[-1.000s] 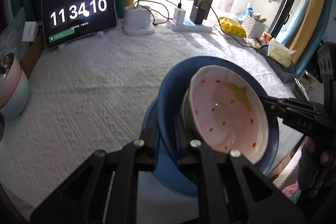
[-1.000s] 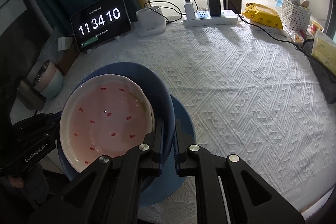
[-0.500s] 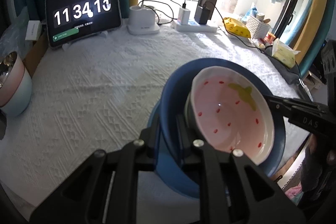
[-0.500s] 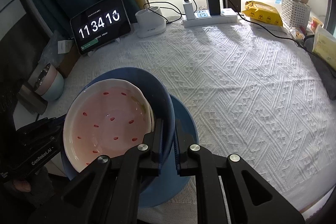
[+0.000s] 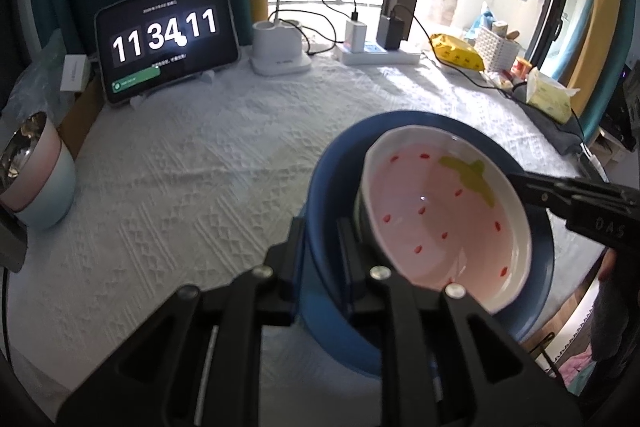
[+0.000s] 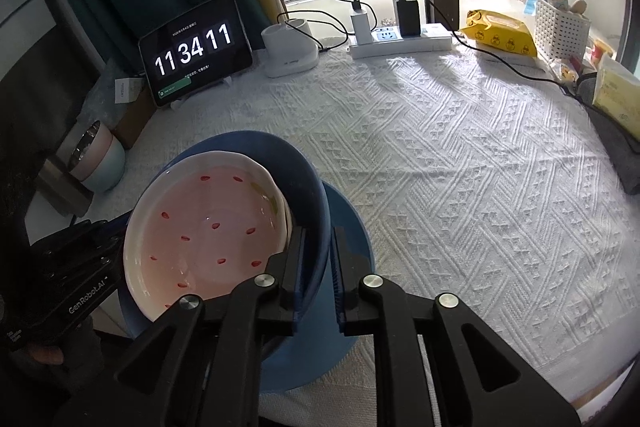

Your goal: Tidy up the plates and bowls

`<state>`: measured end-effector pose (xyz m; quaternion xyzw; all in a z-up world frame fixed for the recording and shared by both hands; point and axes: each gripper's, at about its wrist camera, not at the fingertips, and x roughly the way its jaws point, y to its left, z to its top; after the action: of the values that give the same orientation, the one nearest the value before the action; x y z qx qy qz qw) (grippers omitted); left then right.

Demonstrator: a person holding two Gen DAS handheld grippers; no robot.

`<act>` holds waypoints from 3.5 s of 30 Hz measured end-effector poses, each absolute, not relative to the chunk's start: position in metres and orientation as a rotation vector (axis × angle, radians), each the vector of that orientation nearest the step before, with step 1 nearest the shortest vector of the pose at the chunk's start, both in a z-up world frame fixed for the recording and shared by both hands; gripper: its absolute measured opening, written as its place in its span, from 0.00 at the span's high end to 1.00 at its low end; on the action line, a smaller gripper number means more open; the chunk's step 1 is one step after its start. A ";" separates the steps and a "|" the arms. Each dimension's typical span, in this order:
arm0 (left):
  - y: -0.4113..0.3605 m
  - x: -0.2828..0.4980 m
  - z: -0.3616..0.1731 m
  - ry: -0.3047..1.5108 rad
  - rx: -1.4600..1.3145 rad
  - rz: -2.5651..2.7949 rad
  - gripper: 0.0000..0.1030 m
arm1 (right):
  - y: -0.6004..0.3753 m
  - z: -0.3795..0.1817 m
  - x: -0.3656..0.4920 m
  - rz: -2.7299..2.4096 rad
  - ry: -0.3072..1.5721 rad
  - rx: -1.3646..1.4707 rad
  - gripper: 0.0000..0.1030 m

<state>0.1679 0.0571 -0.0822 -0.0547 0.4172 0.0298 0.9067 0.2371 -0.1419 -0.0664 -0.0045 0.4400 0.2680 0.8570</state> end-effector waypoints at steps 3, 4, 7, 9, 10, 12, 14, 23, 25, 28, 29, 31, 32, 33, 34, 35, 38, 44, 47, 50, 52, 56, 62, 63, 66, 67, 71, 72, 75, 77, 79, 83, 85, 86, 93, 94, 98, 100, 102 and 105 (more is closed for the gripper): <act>0.053 0.165 -0.081 0.851 -0.068 0.086 0.79 | -0.145 -0.065 0.236 0.556 0.916 -0.007 0.79; 0.052 0.164 -0.081 0.847 -0.056 0.090 0.78 | -0.145 -0.064 0.235 0.559 0.915 -0.006 0.78; 0.052 0.160 -0.079 0.839 -0.042 0.103 0.76 | -0.147 -0.062 0.231 0.559 0.905 -0.009 0.74; 0.052 0.157 -0.075 0.822 -0.034 0.112 0.74 | -0.148 -0.060 0.229 0.556 0.895 -0.008 0.71; 0.052 0.155 -0.073 0.813 -0.028 0.116 0.72 | -0.149 -0.059 0.228 0.554 0.892 -0.007 0.68; 0.052 0.151 -0.066 0.790 -0.022 0.124 0.68 | -0.150 -0.058 0.226 0.561 0.886 0.003 0.59; 0.053 0.147 -0.059 0.769 -0.018 0.128 0.63 | -0.151 -0.056 0.224 0.568 0.878 0.006 0.54; 0.055 0.130 -0.038 0.685 -0.050 0.107 0.53 | -0.152 -0.042 0.208 0.549 0.809 -0.029 0.48; 0.054 0.124 -0.033 0.656 -0.058 0.099 0.53 | -0.154 -0.039 0.205 0.547 0.796 -0.034 0.47; 0.051 0.116 -0.024 0.613 -0.056 0.083 0.52 | -0.155 -0.033 0.198 0.542 0.774 -0.047 0.47; 0.050 0.113 -0.021 0.599 -0.056 0.077 0.52 | -0.155 -0.030 0.196 0.544 0.767 -0.049 0.47; 0.048 0.108 -0.016 0.578 -0.058 0.069 0.52 | -0.157 -0.026 0.192 0.547 0.754 -0.053 0.47; 0.047 0.104 -0.013 0.564 -0.061 0.067 0.52 | -0.157 -0.023 0.189 0.548 0.744 -0.056 0.47; 0.047 0.101 -0.010 0.544 -0.066 0.066 0.52 | -0.158 -0.021 0.186 0.548 0.737 -0.058 0.47; 0.047 0.097 -0.006 0.521 -0.069 0.068 0.52 | -0.158 -0.017 0.183 0.547 0.725 -0.062 0.47; 0.047 0.094 -0.002 0.502 -0.072 0.067 0.52 | -0.159 -0.014 0.180 0.545 0.714 -0.065 0.47; 0.044 0.085 0.008 0.438 -0.069 0.062 0.51 | -0.162 -0.004 0.171 0.530 0.663 -0.074 0.47; 0.034 0.068 0.025 0.324 -0.010 0.064 0.16 | -0.170 0.018 0.150 0.528 0.531 -0.077 0.47; 0.029 0.063 0.032 0.289 0.019 0.066 0.10 | -0.174 0.028 0.141 0.518 0.467 -0.082 0.46; 0.027 0.058 0.038 0.257 0.015 0.048 0.09 | -0.178 0.037 0.131 0.486 0.393 -0.106 0.46; 0.027 0.055 0.042 0.233 0.011 0.056 0.09 | -0.181 0.043 0.125 0.463 0.351 -0.119 0.46; 0.030 0.047 0.048 0.182 -0.003 0.055 0.09 | -0.189 0.049 0.117 0.434 0.304 -0.120 0.45; 0.038 0.039 0.052 0.128 -0.025 0.102 0.09 | -0.203 0.055 0.109 0.404 0.242 -0.097 0.43; 0.039 0.038 0.052 0.118 -0.025 0.119 0.09 | -0.204 0.055 0.108 0.399 0.234 -0.094 0.42; 0.043 0.037 0.053 0.097 -0.029 0.158 0.09 | -0.209 0.058 0.107 0.390 0.218 -0.087 0.41; 0.045 0.036 0.053 0.090 -0.037 0.157 0.09 | -0.209 0.059 0.107 0.387 0.215 -0.086 0.41; 0.052 0.035 0.055 0.079 -0.080 0.143 0.09 | -0.213 0.061 0.107 0.378 0.213 -0.080 0.41; 0.053 0.035 0.055 0.080 -0.085 0.142 0.09 | -0.213 0.061 0.108 0.378 0.217 -0.078 0.41; 0.055 0.035 0.055 0.076 -0.097 0.142 0.09 | -0.213 0.060 0.111 0.375 0.224 -0.083 0.41; 0.055 0.035 0.056 0.078 -0.095 0.139 0.09 | -0.213 0.060 0.112 0.373 0.226 -0.081 0.41; 0.055 0.035 0.056 0.078 -0.092 0.132 0.09 | -0.213 0.059 0.113 0.372 0.228 -0.078 0.41; 0.052 0.033 0.056 0.073 -0.087 0.122 0.09 | -0.213 0.058 0.114 0.373 0.236 -0.075 0.41; 0.051 0.032 0.056 0.071 -0.085 0.120 0.09 | -0.214 0.058 0.113 0.376 0.236 -0.066 0.41; 0.051 0.032 0.055 0.071 -0.084 0.120 0.09 | -0.215 0.059 0.112 0.378 0.234 -0.062 0.41; 0.048 0.029 0.054 0.069 -0.076 0.124 0.09 | -0.216 0.060 0.111 0.374 0.235 -0.059 0.41; 0.048 0.029 0.055 0.068 -0.074 0.124 0.09 | -0.217 0.060 0.111 0.375 0.236 -0.057 0.41; 0.045 0.029 0.054 0.068 -0.068 0.120 0.09 | -0.217 0.060 0.110 0.378 0.234 -0.057 0.41; 0.044 0.029 0.054 0.070 -0.070 0.117 0.09 | -0.217 0.060 0.110 0.379 0.235 -0.059 0.41; 0.044 0.029 0.055 0.073 -0.074 0.113 0.09 | -0.217 0.060 0.110 0.378 0.237 -0.057 0.41; 0.045 0.029 0.054 0.078 -0.079 0.117 0.09 | -0.218 0.060 0.111 0.377 0.242 -0.055 0.41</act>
<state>0.0295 0.0455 0.0541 -0.0396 0.0388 0.0582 0.9968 0.1109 -0.2181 0.0595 -0.0273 0.1199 0.1870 0.9746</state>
